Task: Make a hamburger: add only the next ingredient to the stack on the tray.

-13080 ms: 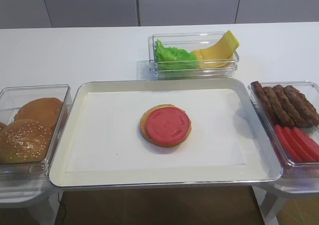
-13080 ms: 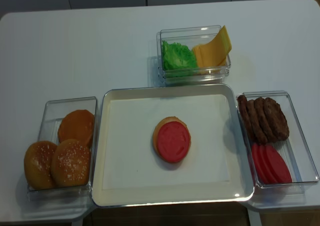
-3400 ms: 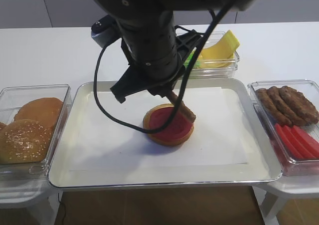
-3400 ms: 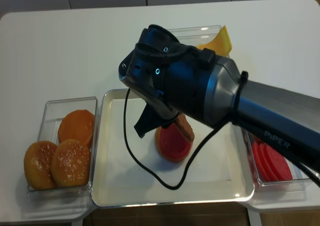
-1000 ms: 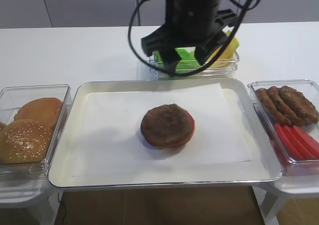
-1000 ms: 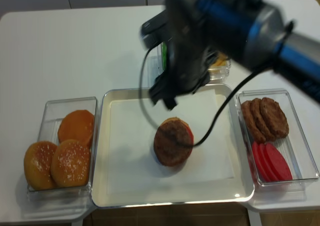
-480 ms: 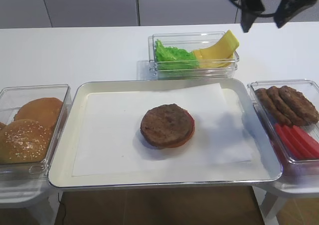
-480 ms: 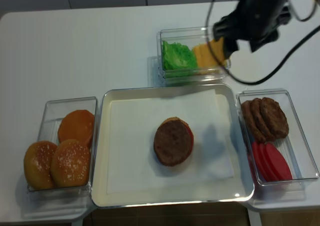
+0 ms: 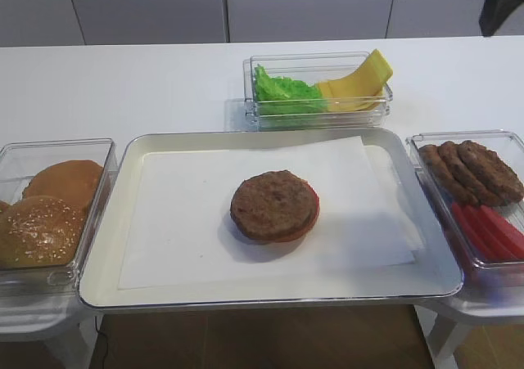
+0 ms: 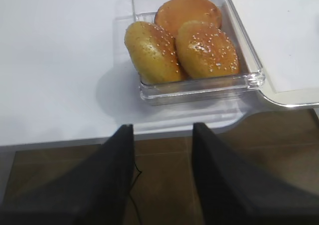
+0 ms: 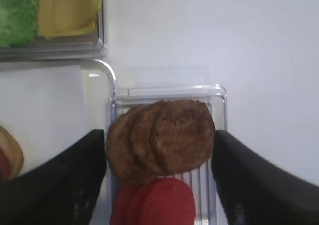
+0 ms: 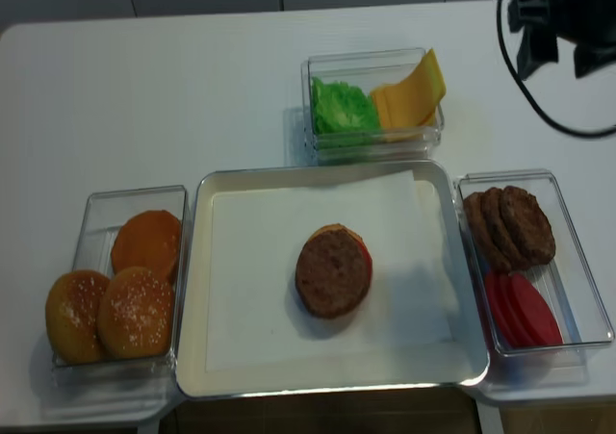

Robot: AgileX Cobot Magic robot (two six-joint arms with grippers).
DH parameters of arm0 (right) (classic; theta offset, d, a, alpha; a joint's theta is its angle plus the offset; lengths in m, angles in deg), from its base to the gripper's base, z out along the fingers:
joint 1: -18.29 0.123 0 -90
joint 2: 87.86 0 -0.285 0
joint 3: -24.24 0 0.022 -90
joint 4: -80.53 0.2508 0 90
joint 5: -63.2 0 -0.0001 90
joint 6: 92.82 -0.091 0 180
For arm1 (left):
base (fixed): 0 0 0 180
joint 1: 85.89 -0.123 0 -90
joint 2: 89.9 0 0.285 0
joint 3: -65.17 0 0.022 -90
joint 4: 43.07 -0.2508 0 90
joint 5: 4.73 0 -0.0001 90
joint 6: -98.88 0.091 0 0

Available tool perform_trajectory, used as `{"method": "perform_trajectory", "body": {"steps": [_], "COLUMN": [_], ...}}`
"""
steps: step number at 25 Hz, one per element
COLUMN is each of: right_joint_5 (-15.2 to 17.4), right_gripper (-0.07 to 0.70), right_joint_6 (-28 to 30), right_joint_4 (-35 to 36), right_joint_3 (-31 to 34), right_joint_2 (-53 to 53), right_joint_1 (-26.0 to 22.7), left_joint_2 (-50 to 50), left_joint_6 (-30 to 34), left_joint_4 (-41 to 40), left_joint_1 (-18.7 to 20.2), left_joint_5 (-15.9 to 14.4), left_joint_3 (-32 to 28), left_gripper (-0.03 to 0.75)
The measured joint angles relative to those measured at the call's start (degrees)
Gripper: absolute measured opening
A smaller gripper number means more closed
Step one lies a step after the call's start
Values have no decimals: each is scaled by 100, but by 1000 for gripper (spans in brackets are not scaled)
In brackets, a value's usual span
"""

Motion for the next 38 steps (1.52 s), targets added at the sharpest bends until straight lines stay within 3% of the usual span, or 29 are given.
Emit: {"method": "perform_trajectory", "body": {"steps": [9,21,26,38], "right_joint_5": [0,80,128,205], "right_gripper": [500,500,500,500], "right_joint_6": [0,-57,-19,36], "right_joint_4": [-194,-207,-207,-207], "right_joint_3": [1640,3449,3868,3893], "right_joint_2": [-1378,-4464,-5823,-7933], "right_joint_1": [0,0,0,0], "left_joint_2": [0,0,0,0], "left_joint_6": [0,0,0,0], "left_joint_4": [0,0,0,0], "left_joint_1": [0,0,0,0], "left_joint_5": [0,0,0,0], "left_joint_3": [0,0,0,0], "left_gripper": [290,290,290,290]}}
